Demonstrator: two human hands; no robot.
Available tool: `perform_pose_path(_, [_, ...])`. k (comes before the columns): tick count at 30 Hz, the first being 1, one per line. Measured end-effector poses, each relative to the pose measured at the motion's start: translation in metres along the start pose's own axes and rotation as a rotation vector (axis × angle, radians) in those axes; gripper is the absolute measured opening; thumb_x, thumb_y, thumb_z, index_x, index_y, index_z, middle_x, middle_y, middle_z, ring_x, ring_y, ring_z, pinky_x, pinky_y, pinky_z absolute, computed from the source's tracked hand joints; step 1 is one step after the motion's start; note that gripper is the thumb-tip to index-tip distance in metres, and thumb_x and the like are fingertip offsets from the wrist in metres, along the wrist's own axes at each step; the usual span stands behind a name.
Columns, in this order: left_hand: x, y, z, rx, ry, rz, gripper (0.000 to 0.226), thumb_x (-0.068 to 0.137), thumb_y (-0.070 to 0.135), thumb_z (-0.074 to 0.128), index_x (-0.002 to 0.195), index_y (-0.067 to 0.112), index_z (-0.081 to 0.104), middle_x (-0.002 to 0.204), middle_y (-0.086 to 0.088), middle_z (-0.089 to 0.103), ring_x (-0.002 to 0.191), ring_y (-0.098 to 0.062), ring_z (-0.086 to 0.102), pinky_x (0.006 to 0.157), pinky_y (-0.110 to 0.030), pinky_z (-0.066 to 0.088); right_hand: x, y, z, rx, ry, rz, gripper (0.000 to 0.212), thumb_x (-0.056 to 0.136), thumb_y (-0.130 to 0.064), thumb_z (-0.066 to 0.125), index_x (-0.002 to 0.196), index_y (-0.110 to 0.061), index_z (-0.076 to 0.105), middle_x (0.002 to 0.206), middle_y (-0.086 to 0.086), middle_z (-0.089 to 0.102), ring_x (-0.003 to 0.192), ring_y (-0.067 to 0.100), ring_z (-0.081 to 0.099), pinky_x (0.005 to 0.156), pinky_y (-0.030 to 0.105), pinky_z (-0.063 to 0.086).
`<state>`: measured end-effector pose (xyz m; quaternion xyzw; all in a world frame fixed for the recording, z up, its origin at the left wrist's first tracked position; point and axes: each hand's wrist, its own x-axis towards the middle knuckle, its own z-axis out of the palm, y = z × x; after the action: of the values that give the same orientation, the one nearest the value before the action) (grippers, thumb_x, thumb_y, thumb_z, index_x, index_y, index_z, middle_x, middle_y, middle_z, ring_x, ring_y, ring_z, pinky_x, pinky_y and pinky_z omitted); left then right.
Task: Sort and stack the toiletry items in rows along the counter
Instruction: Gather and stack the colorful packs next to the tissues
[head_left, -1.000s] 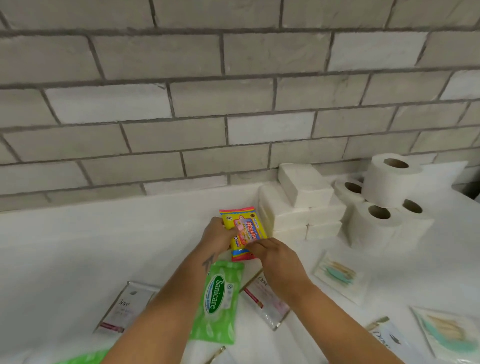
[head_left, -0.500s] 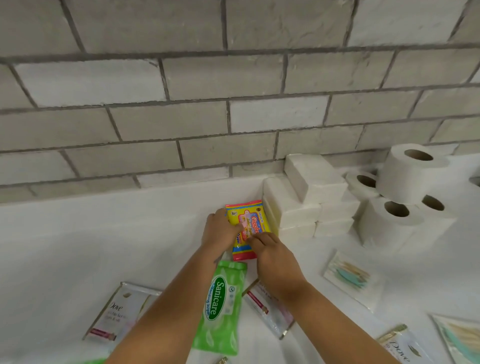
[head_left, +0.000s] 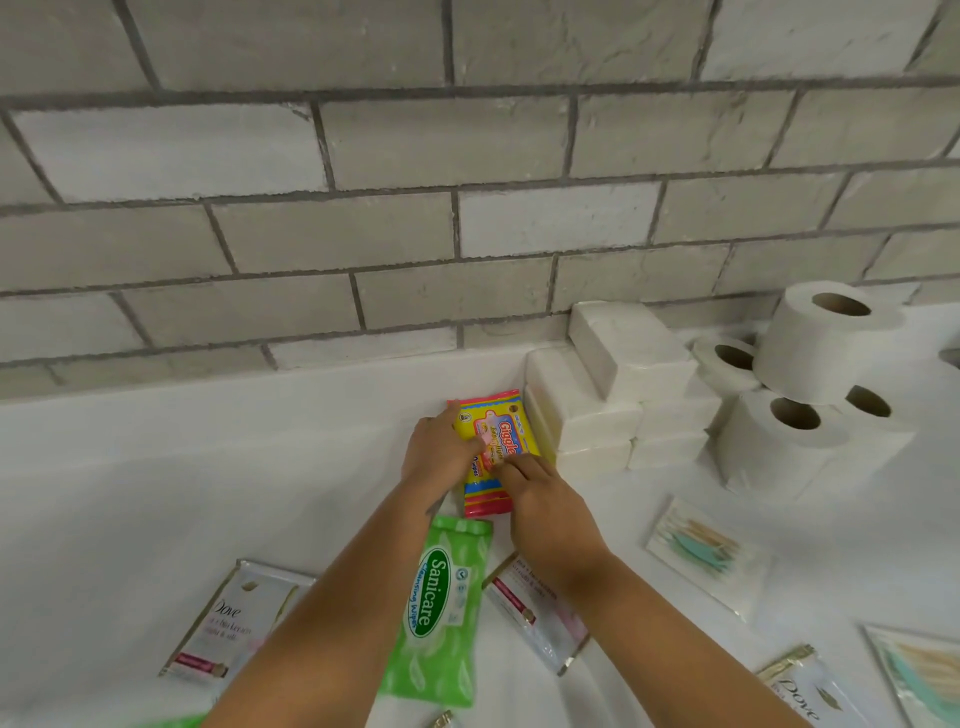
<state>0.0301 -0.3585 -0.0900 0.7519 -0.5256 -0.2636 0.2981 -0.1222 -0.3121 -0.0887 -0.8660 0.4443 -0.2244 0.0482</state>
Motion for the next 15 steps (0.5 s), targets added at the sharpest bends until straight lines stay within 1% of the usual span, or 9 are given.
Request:
perform_pose_path(1, [0.000, -0.001, 0.000, 0.015, -0.002, -0.001, 0.055, 0.085, 0.036, 0.061, 0.136, 0.023, 0.045, 0.118, -0.008, 0.062, 0.102, -0.023, 0.062, 0.078, -0.027, 0.045, -0.001, 0.000, -0.001, 0.004, -0.014, -0.004, 0.046, 0.073, 0.008, 0.056, 0.118, -0.002, 0.061, 0.116, 0.015, 0.062, 0.109, 0.034, 0.057, 0.080, 0.039, 0.053])
perform_pose_path(3, [-0.002, 0.000, -0.002, 0.032, -0.005, 0.000, 0.053, 0.090, 0.040, 0.055, 0.138, 0.023, 0.043, 0.122, -0.006, 0.063, 0.106, -0.022, 0.061, 0.082, -0.028, 0.045, -0.004, 0.001, -0.003, 0.006, -0.022, -0.031, 0.047, 0.066, 0.003, 0.059, 0.112, -0.002, 0.063, 0.111, 0.015, 0.064, 0.103, 0.035, 0.060, 0.079, 0.038, 0.054])
perform_pose_path(5, [-0.005, 0.001, -0.003, 0.022, -0.011, 0.003, 0.054, 0.093, 0.037, 0.051, 0.143, 0.022, 0.037, 0.127, -0.006, 0.060, 0.111, -0.024, 0.060, 0.090, -0.031, 0.045, -0.005, 0.002, -0.003, -0.001, -0.033, -0.062, 0.048, 0.056, -0.002, 0.068, 0.104, -0.005, 0.066, 0.103, 0.011, 0.066, 0.094, 0.032, 0.065, 0.073, 0.033, 0.056])
perform_pose_path(7, [-0.007, 0.002, -0.004, 0.009, -0.013, 0.012, 0.054, 0.094, 0.035, 0.050, 0.144, 0.022, 0.035, 0.129, -0.005, 0.060, 0.112, -0.025, 0.059, 0.094, -0.033, 0.046, -0.003, 0.001, -0.005, -0.014, -0.029, -0.081, 0.051, 0.048, -0.004, 0.081, 0.097, -0.009, 0.069, 0.096, 0.006, 0.068, 0.087, 0.026, 0.067, 0.068, 0.027, 0.056])
perform_pose_path(9, [-0.008, 0.005, -0.004, -0.011, -0.013, 0.017, 0.049, 0.093, 0.032, 0.051, 0.140, 0.023, 0.041, 0.124, -0.005, 0.062, 0.108, -0.025, 0.061, 0.092, -0.034, 0.048, 0.001, 0.001, -0.007, -0.047, -0.046, -0.082, 0.053, 0.043, -0.005, 0.088, 0.093, -0.012, 0.070, 0.091, 0.003, 0.069, 0.080, 0.021, 0.068, 0.061, 0.023, 0.055])
perform_pose_path(12, [-0.008, 0.007, -0.004, -0.039, -0.017, 0.006, 0.035, 0.091, 0.025, 0.054, 0.126, 0.022, 0.052, 0.116, -0.005, 0.066, 0.101, -0.024, 0.062, 0.083, -0.029, 0.046, 0.008, 0.001, -0.005, -0.101, -0.063, -0.094, 0.055, 0.037, -0.003, 0.090, 0.088, -0.011, 0.070, 0.083, 0.004, 0.068, 0.073, 0.022, 0.067, 0.054, 0.024, 0.053])
perform_pose_path(15, [-0.010, 0.008, -0.004, -0.027, -0.021, -0.010, 0.034, 0.090, 0.022, 0.056, 0.124, 0.017, 0.053, 0.116, -0.005, 0.065, 0.103, -0.023, 0.060, 0.077, -0.025, 0.040, 0.011, 0.001, -0.005, -0.103, -0.073, -0.084, 0.056, 0.032, -0.001, 0.090, 0.084, -0.011, 0.070, 0.078, 0.004, 0.068, 0.068, 0.023, 0.066, 0.051, 0.024, 0.053])
